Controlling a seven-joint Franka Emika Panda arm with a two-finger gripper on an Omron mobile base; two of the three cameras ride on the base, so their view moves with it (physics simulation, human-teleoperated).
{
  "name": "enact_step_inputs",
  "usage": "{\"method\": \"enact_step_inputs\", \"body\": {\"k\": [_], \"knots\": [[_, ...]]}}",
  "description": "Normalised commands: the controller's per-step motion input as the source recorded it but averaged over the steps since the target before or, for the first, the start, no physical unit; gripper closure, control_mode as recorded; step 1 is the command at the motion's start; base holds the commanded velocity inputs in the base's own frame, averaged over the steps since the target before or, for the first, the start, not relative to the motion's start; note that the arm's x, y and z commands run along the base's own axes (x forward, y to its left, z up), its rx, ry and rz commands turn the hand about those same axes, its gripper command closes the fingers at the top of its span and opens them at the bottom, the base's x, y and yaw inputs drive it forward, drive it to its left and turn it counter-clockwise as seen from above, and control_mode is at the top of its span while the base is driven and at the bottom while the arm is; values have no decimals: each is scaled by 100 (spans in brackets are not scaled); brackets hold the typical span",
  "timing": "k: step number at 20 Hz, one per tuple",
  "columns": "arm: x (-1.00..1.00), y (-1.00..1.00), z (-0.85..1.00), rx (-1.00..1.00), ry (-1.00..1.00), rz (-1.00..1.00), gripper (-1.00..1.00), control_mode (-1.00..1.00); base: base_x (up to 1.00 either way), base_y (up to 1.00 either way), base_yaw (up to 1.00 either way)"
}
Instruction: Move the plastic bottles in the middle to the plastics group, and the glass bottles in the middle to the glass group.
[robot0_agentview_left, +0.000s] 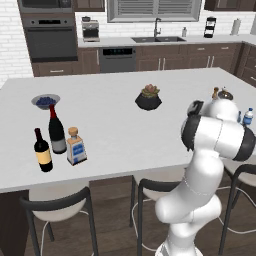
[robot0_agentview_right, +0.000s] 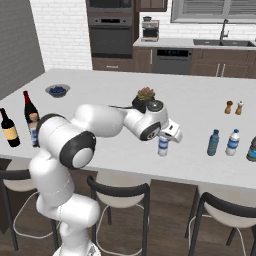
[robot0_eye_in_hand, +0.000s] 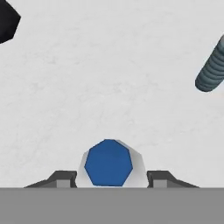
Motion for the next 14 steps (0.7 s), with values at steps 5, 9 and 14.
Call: {"method": "enact_step_inputs", "body": {"k": [5, 9, 14], "knots": [[-6, -99, 7, 0, 0, -12, 100, -100, 0, 0, 0], [1, -100, 11, 0, 0, -13, 100, -100, 0, 0, 0], [0, -100, 2, 0, 0, -13, 100, -100, 0, 0, 0]]}}
